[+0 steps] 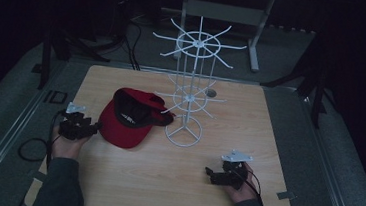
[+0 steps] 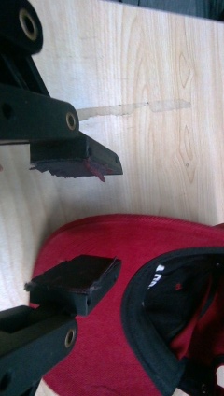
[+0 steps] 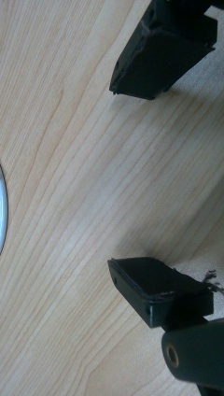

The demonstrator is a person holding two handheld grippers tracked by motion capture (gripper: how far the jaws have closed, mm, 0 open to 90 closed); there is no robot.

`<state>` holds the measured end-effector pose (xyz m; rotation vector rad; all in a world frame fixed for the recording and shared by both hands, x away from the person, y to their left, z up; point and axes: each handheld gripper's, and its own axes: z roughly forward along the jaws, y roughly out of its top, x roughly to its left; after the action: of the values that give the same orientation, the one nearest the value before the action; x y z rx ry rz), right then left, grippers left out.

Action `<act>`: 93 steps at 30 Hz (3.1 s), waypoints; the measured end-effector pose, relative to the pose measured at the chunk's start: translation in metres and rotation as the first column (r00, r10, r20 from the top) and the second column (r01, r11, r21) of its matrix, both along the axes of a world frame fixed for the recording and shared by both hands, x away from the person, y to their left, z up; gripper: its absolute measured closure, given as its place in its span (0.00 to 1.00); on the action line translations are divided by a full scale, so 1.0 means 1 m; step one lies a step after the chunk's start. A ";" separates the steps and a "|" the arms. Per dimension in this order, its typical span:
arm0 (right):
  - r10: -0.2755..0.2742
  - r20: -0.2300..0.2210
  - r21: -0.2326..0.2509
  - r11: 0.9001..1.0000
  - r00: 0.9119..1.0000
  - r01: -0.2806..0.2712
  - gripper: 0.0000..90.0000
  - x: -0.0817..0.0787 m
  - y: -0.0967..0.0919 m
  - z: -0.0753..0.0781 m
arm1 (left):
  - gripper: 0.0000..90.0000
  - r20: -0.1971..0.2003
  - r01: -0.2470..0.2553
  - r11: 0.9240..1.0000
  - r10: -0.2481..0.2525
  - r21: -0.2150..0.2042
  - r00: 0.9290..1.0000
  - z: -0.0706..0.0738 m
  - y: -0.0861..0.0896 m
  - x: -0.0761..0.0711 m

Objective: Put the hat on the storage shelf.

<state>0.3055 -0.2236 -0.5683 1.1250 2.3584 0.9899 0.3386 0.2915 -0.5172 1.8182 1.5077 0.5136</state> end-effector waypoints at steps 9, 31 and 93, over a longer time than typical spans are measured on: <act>0.000 0.000 0.000 1.000 1.000 0.000 0.14 0.000 0.000 0.000 | 0.73 -0.046 0.065 0.998 -0.064 0.015 0.997 -0.003 -0.006 0.007; 0.001 0.000 -0.001 1.000 1.000 -0.001 0.14 0.000 0.000 0.000 | 0.81 -0.103 0.297 0.944 -0.313 -0.142 0.944 -0.014 -0.047 -0.015; 0.001 0.000 -0.001 1.000 1.000 -0.001 0.14 0.000 0.000 0.000 | 0.95 0.056 0.299 0.923 -0.294 -0.243 0.954 -0.021 -0.053 -0.015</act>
<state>0.3053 -0.2237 -0.5683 1.1237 2.3593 0.9886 0.3235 0.2381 -0.5380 1.7918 1.1928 0.1829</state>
